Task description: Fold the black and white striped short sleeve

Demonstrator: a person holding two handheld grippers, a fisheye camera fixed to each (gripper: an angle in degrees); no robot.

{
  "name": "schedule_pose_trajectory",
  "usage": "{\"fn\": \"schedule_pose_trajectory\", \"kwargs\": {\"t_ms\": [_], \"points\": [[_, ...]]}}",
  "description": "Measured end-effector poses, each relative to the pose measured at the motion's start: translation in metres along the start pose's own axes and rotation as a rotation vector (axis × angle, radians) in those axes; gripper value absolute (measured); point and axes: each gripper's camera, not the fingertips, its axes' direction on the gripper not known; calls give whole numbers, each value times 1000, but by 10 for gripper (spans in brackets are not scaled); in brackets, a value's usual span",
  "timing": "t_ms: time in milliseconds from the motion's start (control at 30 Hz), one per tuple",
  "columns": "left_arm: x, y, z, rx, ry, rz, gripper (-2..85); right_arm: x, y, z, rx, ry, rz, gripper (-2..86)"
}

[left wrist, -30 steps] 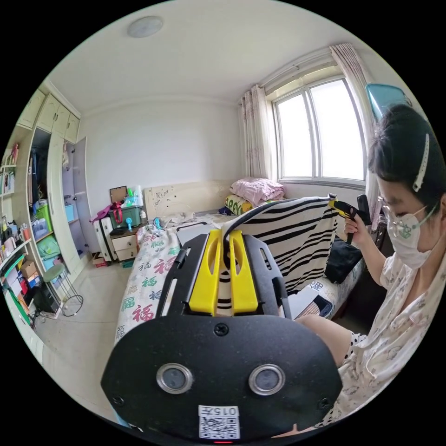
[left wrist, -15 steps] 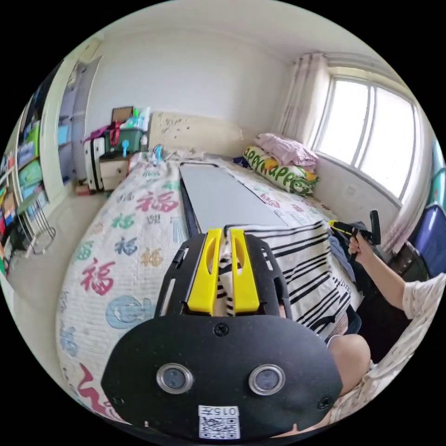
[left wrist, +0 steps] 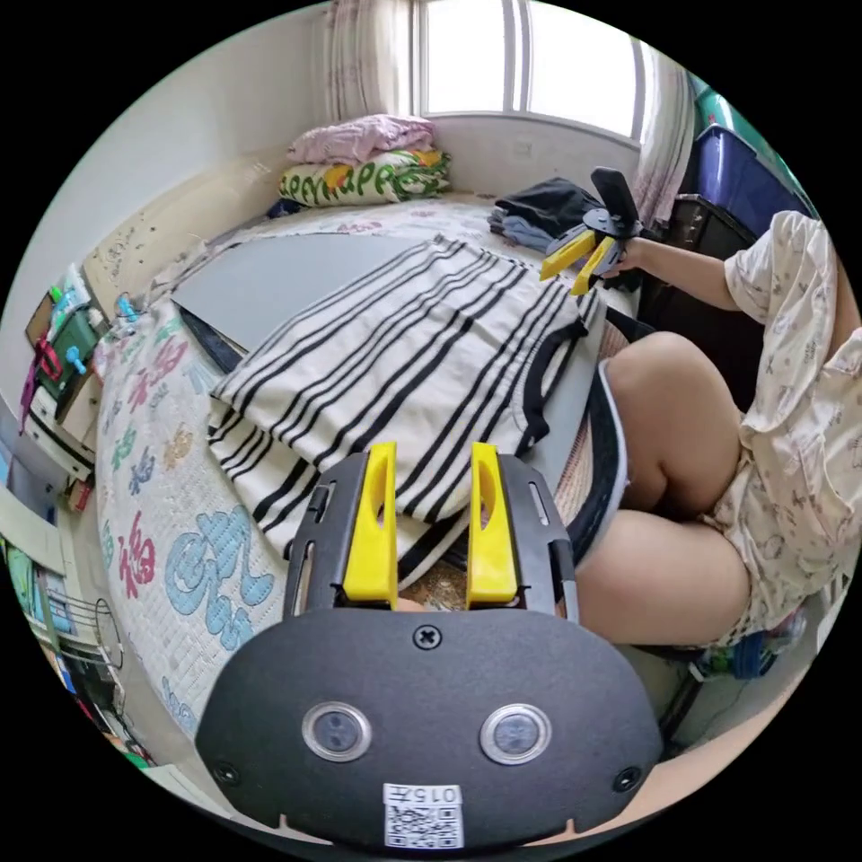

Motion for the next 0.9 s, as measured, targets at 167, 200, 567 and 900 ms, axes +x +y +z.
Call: {"fn": "schedule_pose_trajectory", "kwargs": {"t_ms": [167,200,567,900], "points": [[9,-28,46,-44,92,39,116,7,32,3,-30,7,27,121],[10,-35,60,-71,88,38,115,9,38,8,-57,12,23,120],[28,-68,104,-119,50,-72,42,1,56,21,-88,208,23,43],[68,-68,130,-157,108,-44,-2,-11,47,20,-146,191,71,5]]}}
